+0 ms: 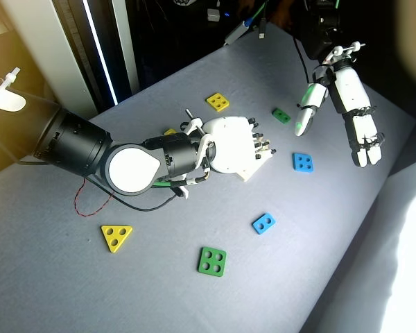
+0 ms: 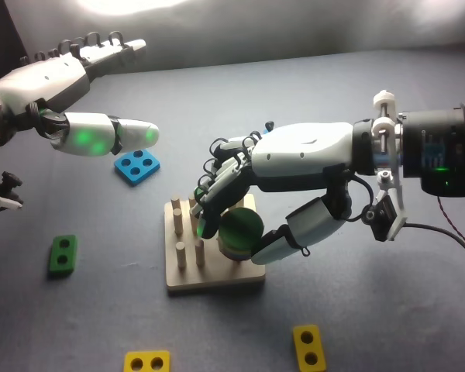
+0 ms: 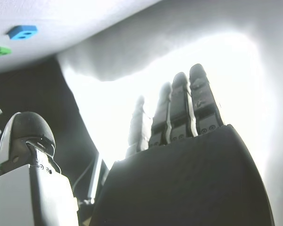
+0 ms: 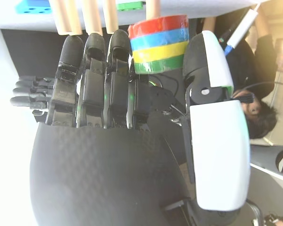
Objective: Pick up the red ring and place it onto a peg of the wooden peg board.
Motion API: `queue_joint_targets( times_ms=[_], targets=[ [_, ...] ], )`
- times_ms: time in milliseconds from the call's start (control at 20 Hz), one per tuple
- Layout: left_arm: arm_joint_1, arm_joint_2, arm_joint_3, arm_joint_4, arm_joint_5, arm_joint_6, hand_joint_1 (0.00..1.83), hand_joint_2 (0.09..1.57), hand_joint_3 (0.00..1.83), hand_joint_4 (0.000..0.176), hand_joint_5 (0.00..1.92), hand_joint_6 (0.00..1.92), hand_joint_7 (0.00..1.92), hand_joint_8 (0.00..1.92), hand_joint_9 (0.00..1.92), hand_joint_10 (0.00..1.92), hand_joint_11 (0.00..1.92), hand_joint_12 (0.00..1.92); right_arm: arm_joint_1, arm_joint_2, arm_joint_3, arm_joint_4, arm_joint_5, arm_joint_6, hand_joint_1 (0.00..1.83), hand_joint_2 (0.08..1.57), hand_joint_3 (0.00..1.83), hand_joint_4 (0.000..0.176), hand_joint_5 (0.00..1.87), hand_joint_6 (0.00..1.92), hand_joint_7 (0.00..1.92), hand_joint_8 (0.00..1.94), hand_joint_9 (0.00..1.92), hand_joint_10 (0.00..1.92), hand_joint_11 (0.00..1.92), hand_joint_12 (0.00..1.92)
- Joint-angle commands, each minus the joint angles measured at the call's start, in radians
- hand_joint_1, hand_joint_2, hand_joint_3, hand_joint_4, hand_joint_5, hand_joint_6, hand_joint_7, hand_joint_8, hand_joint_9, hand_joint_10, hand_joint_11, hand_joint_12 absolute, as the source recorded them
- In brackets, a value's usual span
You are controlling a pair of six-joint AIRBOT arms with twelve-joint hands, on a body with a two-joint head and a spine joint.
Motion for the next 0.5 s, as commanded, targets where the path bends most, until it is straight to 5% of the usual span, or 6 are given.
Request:
queue_joint_targets(
  times_ms=[0, 50, 100, 350, 450],
  targets=[
    [-0.008, 0.001, 0.008, -0.004, -0.119, -0.002, 0.45, 1.03, 0.00, 0.157, 0.07, 0.00, 0.00, 0.00, 0.00, 0.00, 0.00, 0.00, -0.003, 0.002, 0.004, 0.041, 0.036, 0.000, 1.06, 1.19, 0.00, 0.000, 0.83, 1.23, 0.61, 0.01, 0.40, 0.01, 0.00, 1.11],
    [-0.008, 0.000, 0.008, -0.004, -0.119, -0.002, 0.43, 1.03, 0.00, 0.162, 0.06, 0.00, 0.00, 0.00, 0.00, 0.00, 0.00, 0.00, -0.004, 0.002, 0.005, 0.041, 0.031, -0.002, 1.06, 1.20, 0.00, 0.000, 0.82, 1.24, 0.61, 0.01, 0.39, 0.00, 0.00, 1.07],
    [-0.008, 0.000, 0.008, -0.004, -0.119, -0.002, 0.45, 1.04, 0.00, 0.145, 0.07, 0.00, 0.00, 0.00, 0.00, 0.00, 0.00, 0.00, -0.004, 0.002, 0.007, 0.041, 0.027, -0.004, 1.05, 1.20, 0.00, 0.000, 0.82, 1.25, 0.60, 0.00, 0.37, 0.00, 0.00, 1.02],
    [-0.006, -0.001, 0.009, -0.003, -0.118, -0.002, 0.46, 1.05, 0.00, 0.120, 0.07, 0.00, 0.00, 0.00, 0.00, 0.00, 0.00, 0.00, 0.003, 0.001, 0.018, 0.064, 0.024, -0.023, 1.04, 1.19, 0.00, 0.000, 0.83, 1.23, 0.60, 0.00, 0.35, 0.00, 0.00, 0.94],
    [-0.007, -0.001, 0.009, -0.002, -0.118, -0.002, 0.44, 1.04, 0.00, 0.134, 0.06, 0.00, 0.00, 0.00, 0.00, 0.00, 0.00, 0.00, 0.003, 0.000, 0.017, 0.064, 0.028, -0.022, 1.02, 1.21, 0.00, 0.000, 0.81, 1.27, 0.59, 0.00, 0.34, 0.00, 0.00, 0.86]
  ],
)
